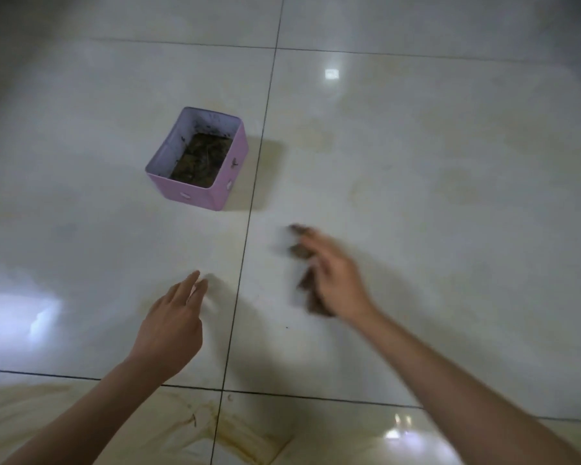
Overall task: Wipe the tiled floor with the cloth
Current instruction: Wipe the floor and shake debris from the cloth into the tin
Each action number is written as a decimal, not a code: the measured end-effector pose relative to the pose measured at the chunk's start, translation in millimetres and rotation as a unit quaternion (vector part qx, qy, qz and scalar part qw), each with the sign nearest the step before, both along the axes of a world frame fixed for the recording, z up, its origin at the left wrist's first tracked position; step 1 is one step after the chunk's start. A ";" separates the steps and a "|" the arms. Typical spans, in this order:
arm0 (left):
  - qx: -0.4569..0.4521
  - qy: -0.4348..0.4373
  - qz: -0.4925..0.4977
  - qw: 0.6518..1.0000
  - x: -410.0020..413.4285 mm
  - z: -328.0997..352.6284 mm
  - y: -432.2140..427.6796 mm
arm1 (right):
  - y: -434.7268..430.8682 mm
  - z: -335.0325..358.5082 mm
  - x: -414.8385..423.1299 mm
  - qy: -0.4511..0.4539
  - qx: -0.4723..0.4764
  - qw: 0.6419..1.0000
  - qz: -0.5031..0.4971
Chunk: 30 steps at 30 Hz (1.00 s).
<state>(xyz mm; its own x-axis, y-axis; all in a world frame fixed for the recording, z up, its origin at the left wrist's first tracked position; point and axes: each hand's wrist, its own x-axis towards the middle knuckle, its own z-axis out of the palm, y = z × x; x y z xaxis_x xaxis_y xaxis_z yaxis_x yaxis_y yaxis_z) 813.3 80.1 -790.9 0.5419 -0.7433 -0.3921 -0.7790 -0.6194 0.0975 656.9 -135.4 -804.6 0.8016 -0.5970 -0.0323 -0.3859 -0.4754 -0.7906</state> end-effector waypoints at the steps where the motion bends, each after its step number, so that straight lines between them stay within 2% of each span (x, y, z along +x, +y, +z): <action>1: 0.010 -0.015 -0.002 1.000 6.1 -2.2 2.6 | -31.1 2.6 -7.9 0.001 -0.016 0.999 -0.044; 3: 0.021 -0.035 -0.009 0.999 17.2 -6.1 6.2 | -93.2 -2.1 -27.8 0.041 -0.086 0.990 -0.103; 6: 0.012 -0.032 -0.009 0.999 27.1 -13.3 8.8 | -142.1 -24.7 -36.2 0.165 -0.142 0.962 -0.166; 8: -0.006 -0.037 -0.009 0.999 29.2 -17.1 9.2 | -140.6 -41.2 -10.2 0.172 -0.197 0.950 -0.172; 11: -0.048 -0.048 -0.006 0.998 30.0 -19.2 8.8 | -117.2 -46.5 51.9 0.121 -0.232 0.957 -0.122; 14: -0.068 -0.036 0.006 0.997 29.9 -18.5 11.4 | -65.0 -42.8 90.3 0.055 -0.215 0.974 -0.036; 17: -0.088 -0.003 0.015 0.996 33.1 -18.9 13.8 | 12.3 -42.6 84.7 -0.006 -0.199 0.975 0.101; 20: -0.156 0.044 0.039 0.986 41.0 -18.2 17.3 | 61.9 -33.8 60.9 0.003 -0.139 0.960 0.244; 22: -0.211 0.059 0.073 0.973 46.4 -11.5 25.7 | 66.8 -20.4 54.3 0.025 -0.065 0.965 0.252; 24: -0.246 0.037 0.091 0.964 50.1 -6.5 42.1 | 62.3 0.0 64.2 0.042 0.009 0.976 0.213; 26: -0.248 0.005 0.106 0.963 54.9 -4.5 65.5 | 61.7 17.0 96.1 0.033 0.020 0.980 0.193; 30: -0.198 -0.033 0.189 0.961 64.3 -5.8 121.1 | 98.4 18.1 207.7 0.025 0.011 0.966 0.257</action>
